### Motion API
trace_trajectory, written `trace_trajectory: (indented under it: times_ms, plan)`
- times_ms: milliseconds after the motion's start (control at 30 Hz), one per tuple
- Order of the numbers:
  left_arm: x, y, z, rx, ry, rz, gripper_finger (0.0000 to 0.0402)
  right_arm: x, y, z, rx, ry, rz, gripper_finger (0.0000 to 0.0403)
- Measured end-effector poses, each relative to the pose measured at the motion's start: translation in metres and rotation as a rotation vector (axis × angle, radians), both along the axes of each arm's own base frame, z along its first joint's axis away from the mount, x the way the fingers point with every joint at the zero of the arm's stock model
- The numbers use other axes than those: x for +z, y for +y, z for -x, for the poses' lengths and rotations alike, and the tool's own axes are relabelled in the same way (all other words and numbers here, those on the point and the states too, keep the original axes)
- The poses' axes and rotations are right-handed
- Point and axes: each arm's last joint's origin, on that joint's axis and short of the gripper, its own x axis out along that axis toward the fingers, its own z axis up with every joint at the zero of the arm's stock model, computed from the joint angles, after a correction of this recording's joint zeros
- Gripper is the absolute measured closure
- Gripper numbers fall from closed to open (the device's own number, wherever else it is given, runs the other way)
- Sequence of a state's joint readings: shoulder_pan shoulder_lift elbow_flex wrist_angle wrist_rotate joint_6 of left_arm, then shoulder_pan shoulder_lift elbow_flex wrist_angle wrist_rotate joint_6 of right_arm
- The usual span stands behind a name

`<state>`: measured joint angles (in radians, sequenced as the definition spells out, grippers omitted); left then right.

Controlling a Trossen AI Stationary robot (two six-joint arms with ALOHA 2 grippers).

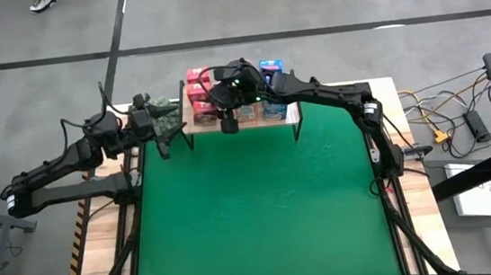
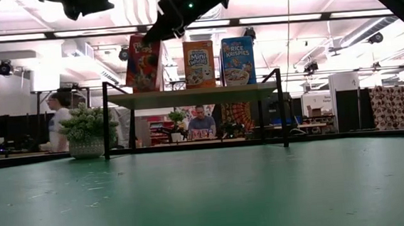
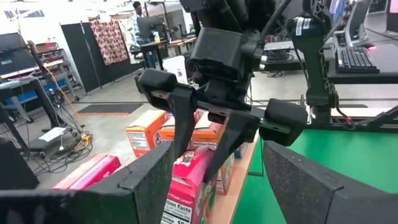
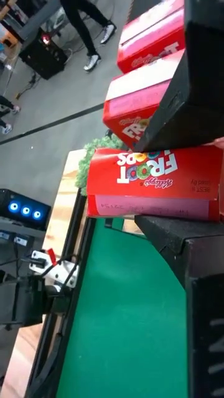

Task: Stack cereal on shelf
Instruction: Put the red cereal box on the shelf aligned with the other red cereal boxes

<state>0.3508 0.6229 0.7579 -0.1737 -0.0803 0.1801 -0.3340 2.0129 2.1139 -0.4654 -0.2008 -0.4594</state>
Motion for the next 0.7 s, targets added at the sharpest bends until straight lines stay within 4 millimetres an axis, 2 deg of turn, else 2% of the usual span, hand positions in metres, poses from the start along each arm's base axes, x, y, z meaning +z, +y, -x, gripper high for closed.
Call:
trace_trajectory:
  times_ms: [367, 700]
  plan:
    - [0.0000, 0.0002, -0.0009, -0.001, -0.007, 0.012, 0.0171, -0.0093, -0.0012, -0.0028, 0.003, 0.023, -0.003, 0.0182]
    - [-0.0028, 0.0030, -0.0085, 0.000, 0.003, 0.036, 0.0171, -0.0070, -0.0016, -0.0039, 0.004, -0.002, 0.013, 0.0156]
